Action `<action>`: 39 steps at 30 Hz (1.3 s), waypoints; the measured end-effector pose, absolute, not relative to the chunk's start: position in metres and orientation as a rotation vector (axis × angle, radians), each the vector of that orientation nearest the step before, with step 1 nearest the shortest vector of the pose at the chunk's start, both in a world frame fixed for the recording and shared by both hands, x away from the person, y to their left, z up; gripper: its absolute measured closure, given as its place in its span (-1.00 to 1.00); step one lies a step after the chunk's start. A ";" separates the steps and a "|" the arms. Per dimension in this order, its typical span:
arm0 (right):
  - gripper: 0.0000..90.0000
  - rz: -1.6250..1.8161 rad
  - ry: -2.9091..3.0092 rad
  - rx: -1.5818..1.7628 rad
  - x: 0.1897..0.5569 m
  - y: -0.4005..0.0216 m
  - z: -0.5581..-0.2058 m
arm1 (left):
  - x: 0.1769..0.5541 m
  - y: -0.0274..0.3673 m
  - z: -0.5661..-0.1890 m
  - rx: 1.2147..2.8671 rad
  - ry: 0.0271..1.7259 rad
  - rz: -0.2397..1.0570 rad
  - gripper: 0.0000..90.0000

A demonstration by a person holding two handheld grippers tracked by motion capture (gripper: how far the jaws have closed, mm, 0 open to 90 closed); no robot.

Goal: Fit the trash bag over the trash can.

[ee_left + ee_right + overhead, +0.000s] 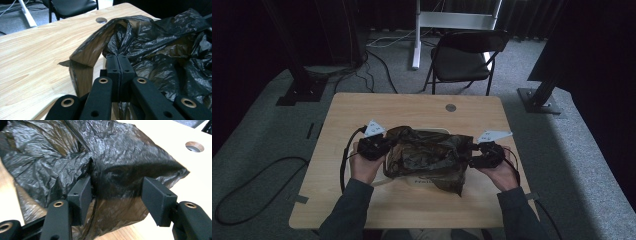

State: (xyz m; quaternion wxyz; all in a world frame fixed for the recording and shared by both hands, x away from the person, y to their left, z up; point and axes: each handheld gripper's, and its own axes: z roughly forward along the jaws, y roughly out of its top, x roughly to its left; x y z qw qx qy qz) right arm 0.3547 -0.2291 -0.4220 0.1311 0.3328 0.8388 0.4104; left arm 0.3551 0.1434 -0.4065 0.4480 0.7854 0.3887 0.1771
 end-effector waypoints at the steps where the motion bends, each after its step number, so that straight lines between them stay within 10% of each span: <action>1: 0.11 1.176 2.428 0.962 0.355 -0.228 -0.422 | 0.356 0.143 -0.407 1.943 0.962 0.440 1.00; 4: 0.49 1.139 2.402 0.971 0.359 -0.227 -0.418 | 0.358 0.144 -0.406 1.938 0.976 0.446 1.00; 13: 0.76 1.140 2.345 1.001 0.371 -0.228 -0.412 | 0.362 0.149 -0.403 1.924 1.007 0.465 1.00; 21: 0.37 1.177 2.322 0.977 0.374 -0.226 -0.398 | 0.363 0.156 -0.400 1.881 1.026 0.478 1.00; 39: 0.91 1.115 2.276 0.972 0.386 -0.222 -0.392 | 0.373 0.149 -0.401 1.862 1.048 0.499 1.00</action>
